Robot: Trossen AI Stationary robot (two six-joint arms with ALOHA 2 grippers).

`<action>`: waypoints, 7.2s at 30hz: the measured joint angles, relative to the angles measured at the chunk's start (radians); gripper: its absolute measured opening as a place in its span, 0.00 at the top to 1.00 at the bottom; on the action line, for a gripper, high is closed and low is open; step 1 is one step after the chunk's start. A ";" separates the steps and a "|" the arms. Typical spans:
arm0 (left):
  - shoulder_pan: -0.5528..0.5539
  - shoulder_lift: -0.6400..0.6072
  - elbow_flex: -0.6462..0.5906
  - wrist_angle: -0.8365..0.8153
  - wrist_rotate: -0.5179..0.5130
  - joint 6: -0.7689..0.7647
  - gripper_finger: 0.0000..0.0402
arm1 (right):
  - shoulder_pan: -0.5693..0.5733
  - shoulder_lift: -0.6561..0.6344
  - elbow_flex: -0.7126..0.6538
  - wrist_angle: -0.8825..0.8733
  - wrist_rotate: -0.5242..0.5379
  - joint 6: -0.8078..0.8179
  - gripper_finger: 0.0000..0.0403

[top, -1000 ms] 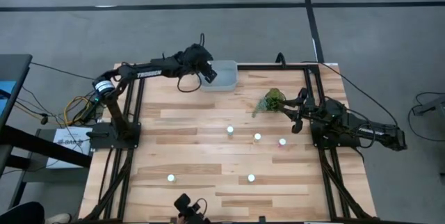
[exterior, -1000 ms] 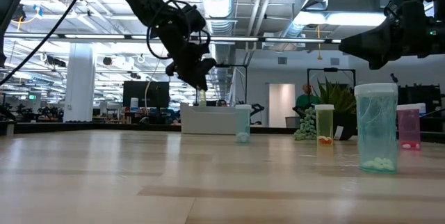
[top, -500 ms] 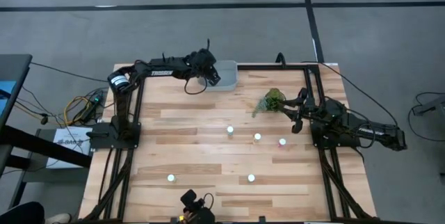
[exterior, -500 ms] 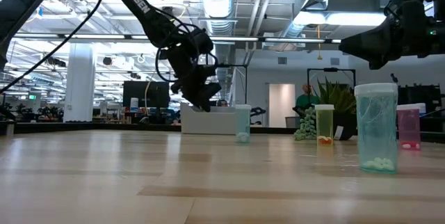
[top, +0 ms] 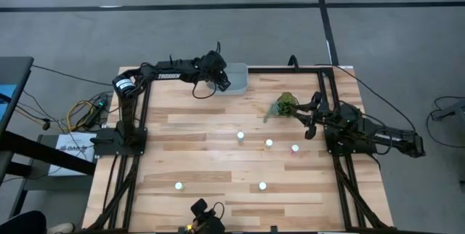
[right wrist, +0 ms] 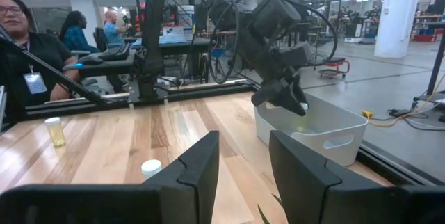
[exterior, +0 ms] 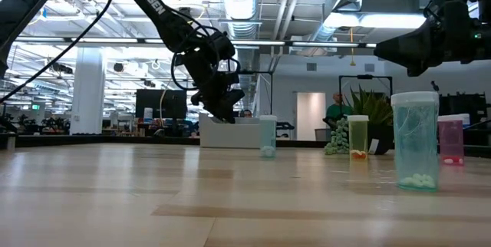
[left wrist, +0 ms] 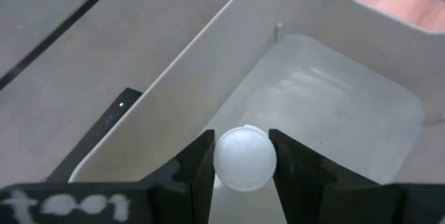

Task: Pick and place pill bottles into a basket
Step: Put the middle yellow medicine bottle in the gray bin, then put the left yellow medicine bottle in the gray bin

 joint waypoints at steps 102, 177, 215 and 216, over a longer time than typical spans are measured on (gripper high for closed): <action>-1.216 -0.511 -0.002 -1.026 -0.253 -0.956 0.45 | 0.000 0.000 0.000 0.000 0.000 0.000 0.70; -1.458 -0.198 -0.167 -0.809 -0.126 -1.224 0.72 | 0.000 0.000 0.000 0.000 0.000 0.000 0.70; -0.764 -0.198 -0.167 -0.593 -1.157 -0.837 0.74 | 0.000 0.000 0.000 0.000 0.000 0.000 0.70; -0.739 -0.198 -0.167 -0.523 -1.143 -0.766 0.74 | 0.000 0.000 0.000 0.000 0.000 0.000 0.70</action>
